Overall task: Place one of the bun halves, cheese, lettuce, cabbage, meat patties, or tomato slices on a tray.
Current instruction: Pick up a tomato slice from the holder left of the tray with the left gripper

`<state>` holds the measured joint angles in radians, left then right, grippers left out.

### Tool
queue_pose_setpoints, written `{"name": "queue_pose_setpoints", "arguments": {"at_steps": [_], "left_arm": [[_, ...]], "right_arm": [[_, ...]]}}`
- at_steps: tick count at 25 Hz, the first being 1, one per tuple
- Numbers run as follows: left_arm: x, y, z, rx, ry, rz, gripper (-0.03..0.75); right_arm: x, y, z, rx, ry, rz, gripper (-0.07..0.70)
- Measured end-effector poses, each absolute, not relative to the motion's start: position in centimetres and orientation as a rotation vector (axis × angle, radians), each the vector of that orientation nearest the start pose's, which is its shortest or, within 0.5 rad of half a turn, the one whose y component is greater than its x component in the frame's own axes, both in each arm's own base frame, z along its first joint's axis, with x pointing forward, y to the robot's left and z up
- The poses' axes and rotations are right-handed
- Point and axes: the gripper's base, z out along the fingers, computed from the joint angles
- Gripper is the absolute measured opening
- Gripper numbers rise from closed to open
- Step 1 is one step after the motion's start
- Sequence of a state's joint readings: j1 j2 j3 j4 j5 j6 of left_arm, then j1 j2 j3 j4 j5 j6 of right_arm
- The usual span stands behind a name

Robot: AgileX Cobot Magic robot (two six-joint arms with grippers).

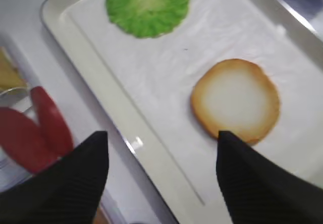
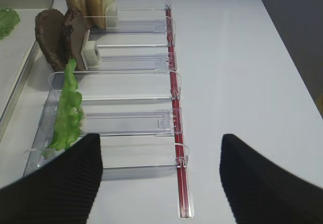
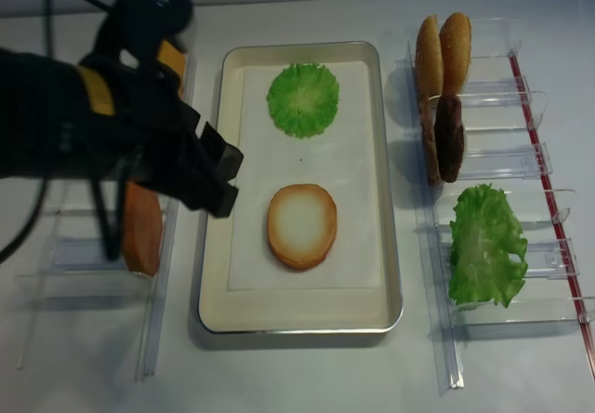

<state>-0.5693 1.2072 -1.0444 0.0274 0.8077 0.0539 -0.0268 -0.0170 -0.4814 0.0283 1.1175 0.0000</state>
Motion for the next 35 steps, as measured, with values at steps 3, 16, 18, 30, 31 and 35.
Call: {"name": "queue_pose_setpoints", "arguments": {"at_steps": [3, 16, 18, 30, 31, 35], "left_arm": [[23.1, -13.4, 32.5, 0.657, 2.396, -0.025, 0.459], [28.7, -14.3, 26.8, 0.430, 2.574, 0.366, 0.456], [29.2, -14.3, 26.4, 0.396, 2.562, 0.401, 0.456], [31.0, -14.9, 23.8, 0.423, 2.541, 0.509, 0.455], [31.2, -15.0, 23.7, 0.422, 2.540, 0.514, 0.456], [31.6, -15.2, 22.9, 0.436, 2.543, 0.537, 0.455]], "right_arm": [[-0.8, 0.3, 26.8, 0.026, 2.102, 0.018, 0.527], [-0.8, 0.3, 26.8, 0.026, 2.102, 0.018, 0.527], [-0.8, 0.3, 26.8, 0.026, 2.102, 0.018, 0.527], [-0.8, 0.3, 26.8, 0.026, 2.102, 0.018, 0.527], [-0.8, 0.3, 26.8, 0.026, 2.102, 0.018, 0.527], [-0.8, 0.3, 26.8, 0.026, 2.102, 0.018, 0.527]]}}
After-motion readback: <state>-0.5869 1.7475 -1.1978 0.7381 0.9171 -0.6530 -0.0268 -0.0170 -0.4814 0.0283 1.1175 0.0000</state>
